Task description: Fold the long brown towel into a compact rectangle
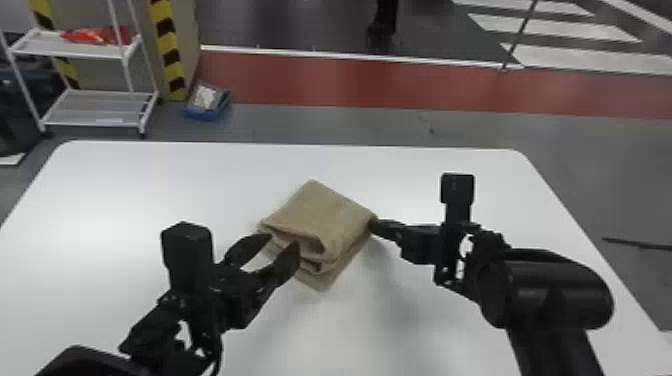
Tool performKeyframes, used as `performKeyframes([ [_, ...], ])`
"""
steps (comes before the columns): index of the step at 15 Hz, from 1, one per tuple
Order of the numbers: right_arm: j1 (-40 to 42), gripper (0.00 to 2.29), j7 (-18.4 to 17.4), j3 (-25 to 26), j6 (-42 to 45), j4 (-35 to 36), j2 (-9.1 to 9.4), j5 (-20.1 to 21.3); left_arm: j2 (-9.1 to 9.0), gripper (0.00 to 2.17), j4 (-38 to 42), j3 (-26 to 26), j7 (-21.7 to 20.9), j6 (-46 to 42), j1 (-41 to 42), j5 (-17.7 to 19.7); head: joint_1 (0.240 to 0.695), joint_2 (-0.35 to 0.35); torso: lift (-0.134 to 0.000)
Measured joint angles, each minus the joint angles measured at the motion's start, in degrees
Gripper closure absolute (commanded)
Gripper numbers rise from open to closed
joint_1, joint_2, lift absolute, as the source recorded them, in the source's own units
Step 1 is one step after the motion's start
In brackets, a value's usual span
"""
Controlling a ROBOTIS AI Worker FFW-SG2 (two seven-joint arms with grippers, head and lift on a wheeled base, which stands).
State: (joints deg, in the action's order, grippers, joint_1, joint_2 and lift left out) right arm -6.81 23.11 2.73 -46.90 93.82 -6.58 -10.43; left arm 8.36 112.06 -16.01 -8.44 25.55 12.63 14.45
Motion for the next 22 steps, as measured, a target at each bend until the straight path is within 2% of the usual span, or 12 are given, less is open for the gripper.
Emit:
performKeyframes([
  [4, -2.1, 1.95, 0.2, 4.7, 0.2, -2.5, -0.13, 1.3, 0.17, 0.55, 0.2, -1.4, -1.2, 0.1, -2.9, 0.8, 0.695, -0.207, -0.121],
  [6, -2.6, 1.96, 2.1, 6.9, 4.7, -4.5, -0.18, 1.5, 0.38, 0.55, -0.3, -1.5, -1.1, 0.1, -3.9, 1.3, 0.695, -0.226, -0.121],
  [9, 3.0, 1.95, 5.2, 10.2, 13.9, -1.0, -0.18, -3.7, 0.59, 0.46, -2.9, -1.0, -0.7, -1.2, -5.8, 2.1, 0.695, -0.233, -0.121],
  [11, 6.2, 1.96, 6.0, 9.7, 15.8, 3.4, -0.13, -6.5, 0.6, 0.47, -4.6, 0.2, -0.3, -3.4, -6.6, 2.2, 0.695, -0.219, -0.121],
  [12, 7.4, 1.95, 6.1, 8.9, 15.8, 5.2, 0.08, -7.1, 0.61, 0.58, -6.0, 0.8, -0.3, -5.2, -7.2, 2.0, 0.695, -0.183, -0.121],
  [13, 8.7, 1.96, 6.4, 8.1, 15.9, 7.1, 0.39, -7.9, 0.61, 1.07, -8.5, 1.7, -0.5, -7.7, -8.3, 1.7, 0.695, -0.164, -0.121],
  [15, 10.4, 1.96, 6.9, 7.2, 16.0, 9.3, 0.63, -8.8, 0.65, 1.84, -13.5, 3.9, -1.4, -11.1, -10.2, 1.4, 0.695, -0.121, -0.121],
  [18, 13.3, 1.96, 8.0, 8.9, 15.4, 13.0, 0.26, -11.7, 1.29, 1.9, -19.8, 6.7, -3.5, -11.9, -12.5, 1.0, 0.695, -0.079, -0.121],
  [22, 17.7, 1.95, 11.1, 13.0, 14.1, 17.0, 0.09, -15.8, 1.58, 1.9, -27.0, 7.9, -6.9, -12.1, -14.7, -0.4, 0.695, -0.081, -0.121],
])
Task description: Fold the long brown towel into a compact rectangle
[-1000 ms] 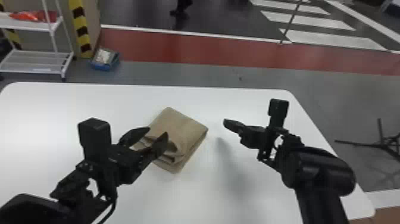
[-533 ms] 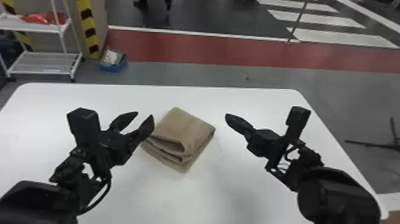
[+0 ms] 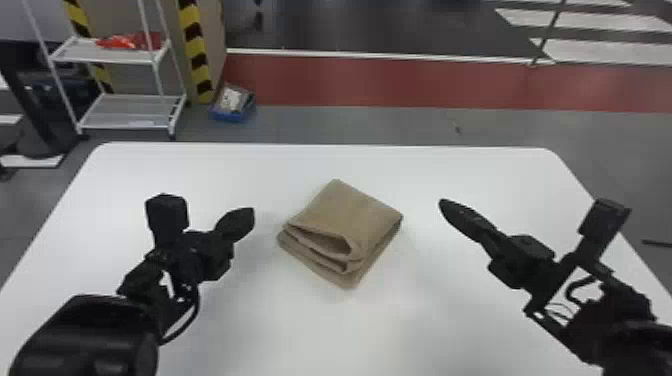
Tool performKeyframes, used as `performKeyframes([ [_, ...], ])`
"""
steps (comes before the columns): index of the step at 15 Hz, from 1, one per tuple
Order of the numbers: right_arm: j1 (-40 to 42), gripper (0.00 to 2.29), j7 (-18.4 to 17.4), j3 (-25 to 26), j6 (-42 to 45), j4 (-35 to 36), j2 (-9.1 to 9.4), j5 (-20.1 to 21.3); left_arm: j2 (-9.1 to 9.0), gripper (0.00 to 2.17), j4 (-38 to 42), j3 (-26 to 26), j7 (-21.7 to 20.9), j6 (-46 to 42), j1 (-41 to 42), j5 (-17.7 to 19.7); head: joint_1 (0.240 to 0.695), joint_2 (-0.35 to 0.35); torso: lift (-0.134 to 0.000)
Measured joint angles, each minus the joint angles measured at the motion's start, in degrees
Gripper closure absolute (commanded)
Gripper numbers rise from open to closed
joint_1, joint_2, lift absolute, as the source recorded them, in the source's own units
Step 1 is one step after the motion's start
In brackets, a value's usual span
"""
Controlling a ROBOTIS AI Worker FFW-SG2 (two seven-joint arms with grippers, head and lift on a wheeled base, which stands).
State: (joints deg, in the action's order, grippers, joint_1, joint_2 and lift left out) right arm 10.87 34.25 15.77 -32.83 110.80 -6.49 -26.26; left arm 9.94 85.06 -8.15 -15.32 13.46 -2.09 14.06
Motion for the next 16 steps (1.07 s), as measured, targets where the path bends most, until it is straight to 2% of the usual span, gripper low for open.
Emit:
performKeyframes([
  [3, 1.8, 1.96, 2.4, 2.3, -1.4, 1.0, -0.01, -3.5, 0.01, 1.9, -2.8, 0.2, -1.9, -1.6, -0.3, -0.1, 0.695, -0.086, -0.121],
  [7, 3.6, 1.96, 3.4, 4.0, -1.8, 2.2, -0.01, -8.4, -0.34, 1.9, -4.3, -0.7, -3.1, -1.9, -0.4, 0.0, 0.695, -0.101, -0.121],
  [12, 4.4, 1.95, 3.5, 4.1, -1.8, 2.7, 0.15, -10.5, -1.27, 1.9, -4.2, -3.8, -3.5, -1.8, 0.7, 0.5, 0.695, -0.142, -0.121],
  [16, 3.4, 1.95, 3.2, 3.7, -2.8, 2.7, 0.22, -10.6, -1.29, 1.89, 3.4, -5.4, -3.6, -1.3, 6.6, 0.6, 0.695, -0.173, -0.121],
])
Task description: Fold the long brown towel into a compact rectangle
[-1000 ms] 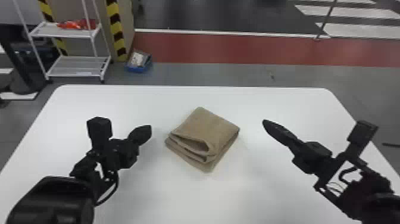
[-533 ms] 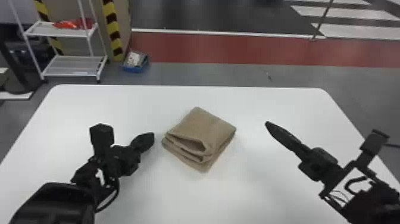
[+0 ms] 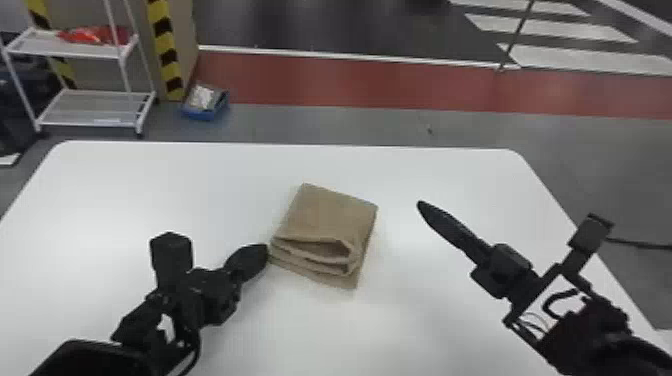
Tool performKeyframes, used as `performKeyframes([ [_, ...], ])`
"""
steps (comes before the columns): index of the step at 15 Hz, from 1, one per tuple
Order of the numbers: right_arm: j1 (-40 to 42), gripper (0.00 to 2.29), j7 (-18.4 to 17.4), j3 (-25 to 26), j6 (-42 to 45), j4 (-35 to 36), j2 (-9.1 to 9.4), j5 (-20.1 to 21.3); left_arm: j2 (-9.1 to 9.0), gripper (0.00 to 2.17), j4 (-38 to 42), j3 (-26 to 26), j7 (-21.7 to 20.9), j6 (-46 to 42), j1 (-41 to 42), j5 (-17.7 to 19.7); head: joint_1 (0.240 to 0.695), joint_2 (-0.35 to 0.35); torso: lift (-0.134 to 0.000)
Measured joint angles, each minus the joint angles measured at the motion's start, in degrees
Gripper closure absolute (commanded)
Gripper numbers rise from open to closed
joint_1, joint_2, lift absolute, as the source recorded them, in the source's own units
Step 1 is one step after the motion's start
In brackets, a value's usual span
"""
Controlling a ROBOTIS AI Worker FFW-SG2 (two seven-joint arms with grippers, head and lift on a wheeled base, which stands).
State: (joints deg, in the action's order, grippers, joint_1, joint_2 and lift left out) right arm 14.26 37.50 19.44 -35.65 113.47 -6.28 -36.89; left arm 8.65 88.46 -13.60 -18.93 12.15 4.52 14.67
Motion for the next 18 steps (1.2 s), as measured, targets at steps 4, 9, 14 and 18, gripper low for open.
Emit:
performKeyframes([
  [4, -0.8, 1.96, -0.6, -0.5, -0.8, -0.1, 0.07, 0.0, 0.03, 1.89, 8.4, -2.4, 0.2, 2.3, 5.2, 0.3, 0.695, -0.217, -0.121],
  [9, -1.9, 1.95, -3.2, -3.7, -0.4, -0.1, 0.7, -0.1, -0.04, 1.89, 11.9, -6.0, 1.7, 4.3, 7.5, 1.3, 0.695, -0.242, -0.121],
  [14, -4.6, 1.96, -8.7, -13.1, 8.7, -3.9, 0.89, 10.9, 0.4, 1.89, 20.4, 0.9, 5.4, -0.7, 13.1, 1.8, 0.695, -0.119, -0.121],
  [18, -5.9, 1.95, -10.9, -15.3, 11.8, -9.0, 1.0, 18.4, 0.46, 1.89, 23.5, 4.3, 5.5, -1.8, 14.4, 2.5, 0.695, -0.075, -0.121],
])
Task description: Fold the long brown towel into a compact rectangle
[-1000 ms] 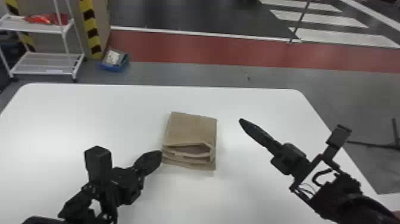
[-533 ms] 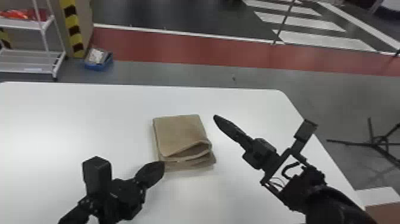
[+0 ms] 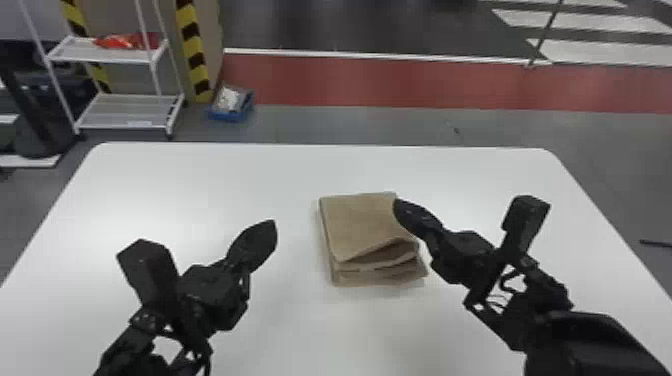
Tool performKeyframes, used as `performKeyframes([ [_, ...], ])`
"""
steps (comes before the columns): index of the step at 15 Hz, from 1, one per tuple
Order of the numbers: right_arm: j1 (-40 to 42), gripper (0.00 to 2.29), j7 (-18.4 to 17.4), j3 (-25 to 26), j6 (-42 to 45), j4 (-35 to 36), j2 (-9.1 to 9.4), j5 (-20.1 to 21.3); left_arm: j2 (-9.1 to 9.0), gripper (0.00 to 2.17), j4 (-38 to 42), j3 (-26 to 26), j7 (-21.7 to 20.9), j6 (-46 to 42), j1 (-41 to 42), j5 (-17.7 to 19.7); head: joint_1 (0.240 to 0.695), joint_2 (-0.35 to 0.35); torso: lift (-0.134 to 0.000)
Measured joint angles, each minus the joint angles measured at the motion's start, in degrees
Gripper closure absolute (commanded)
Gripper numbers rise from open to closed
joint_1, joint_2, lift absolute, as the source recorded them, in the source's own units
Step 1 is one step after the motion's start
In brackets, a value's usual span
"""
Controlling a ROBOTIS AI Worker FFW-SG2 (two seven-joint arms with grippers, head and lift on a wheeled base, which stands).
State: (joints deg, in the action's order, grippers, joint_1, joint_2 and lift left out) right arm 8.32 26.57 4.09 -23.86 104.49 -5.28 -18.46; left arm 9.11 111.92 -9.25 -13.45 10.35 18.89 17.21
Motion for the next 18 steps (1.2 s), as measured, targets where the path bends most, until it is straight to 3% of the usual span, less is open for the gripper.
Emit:
performKeyframes([
  [4, 2.5, 1.95, 1.2, 0.9, 3.0, -3.0, -0.17, 2.1, -0.12, 1.89, 0.4, 0.9, 0.1, 0.0, -0.1, 0.0, 0.695, -0.081, -0.121],
  [7, 5.2, 1.96, 3.2, 2.0, 5.0, -3.4, -0.31, 0.9, -0.39, 1.89, -0.2, 0.6, 0.7, 0.1, -1.1, 0.1, 0.695, -0.09, -0.121],
  [15, 7.3, 1.96, 3.2, 1.5, 8.1, -6.4, 0.08, -0.1, -0.47, 1.89, -1.3, 0.0, 1.8, 0.6, -2.4, 0.0, 0.695, -0.094, -0.121],
  [18, 7.3, 1.95, 3.2, 2.2, 7.2, -3.9, 0.02, -1.6, -0.49, 1.89, -1.4, 0.0, 2.4, 0.7, -2.7, 0.0, 0.695, -0.094, -0.121],
])
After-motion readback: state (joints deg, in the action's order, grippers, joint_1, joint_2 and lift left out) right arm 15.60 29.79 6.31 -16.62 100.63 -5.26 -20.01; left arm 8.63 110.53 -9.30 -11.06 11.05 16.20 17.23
